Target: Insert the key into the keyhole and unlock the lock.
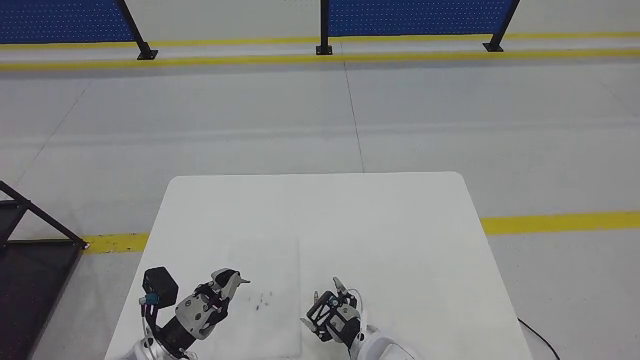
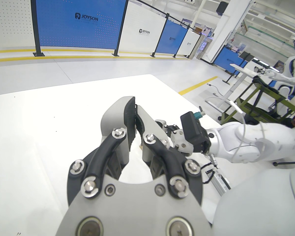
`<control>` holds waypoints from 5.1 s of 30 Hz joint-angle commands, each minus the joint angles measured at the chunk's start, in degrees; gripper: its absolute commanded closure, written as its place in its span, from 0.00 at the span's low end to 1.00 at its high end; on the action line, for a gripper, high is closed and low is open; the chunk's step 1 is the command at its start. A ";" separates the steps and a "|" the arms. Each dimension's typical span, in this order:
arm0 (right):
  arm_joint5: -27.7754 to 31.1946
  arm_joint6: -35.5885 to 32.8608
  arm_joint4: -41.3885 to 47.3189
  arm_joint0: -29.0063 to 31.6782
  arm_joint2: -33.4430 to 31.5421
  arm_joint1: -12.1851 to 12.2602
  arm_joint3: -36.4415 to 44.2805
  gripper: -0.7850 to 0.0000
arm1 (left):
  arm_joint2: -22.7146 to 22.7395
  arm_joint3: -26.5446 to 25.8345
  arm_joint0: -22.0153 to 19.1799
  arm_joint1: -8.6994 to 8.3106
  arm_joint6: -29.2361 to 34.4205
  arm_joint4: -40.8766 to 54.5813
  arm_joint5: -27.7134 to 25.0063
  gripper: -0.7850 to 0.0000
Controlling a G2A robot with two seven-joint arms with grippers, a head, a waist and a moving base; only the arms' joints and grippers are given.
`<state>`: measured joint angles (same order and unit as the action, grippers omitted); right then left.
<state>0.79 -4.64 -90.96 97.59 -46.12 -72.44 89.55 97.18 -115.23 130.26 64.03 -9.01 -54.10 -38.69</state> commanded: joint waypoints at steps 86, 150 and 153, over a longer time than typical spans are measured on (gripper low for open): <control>38.20 44.54 48.42 1.33 -2.53 0.05 8.42 1.00 | -22.66 8.93 -14.83 3.58 -15.80 28.67 -16.94 1.00; 37.61 46.32 48.38 -1.64 0.37 -1.85 5.05 1.00 | -33.39 15.88 -22.68 8.60 -23.49 17.36 -12.84 1.00; 37.65 45.63 48.34 -1.36 0.14 -1.86 5.36 1.00 | -33.45 15.81 -22.67 8.66 -23.27 17.37 -12.82 1.00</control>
<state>38.36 41.21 -42.53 96.14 -45.89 -74.30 94.84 63.75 -99.39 107.58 72.67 -32.35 -36.74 -51.54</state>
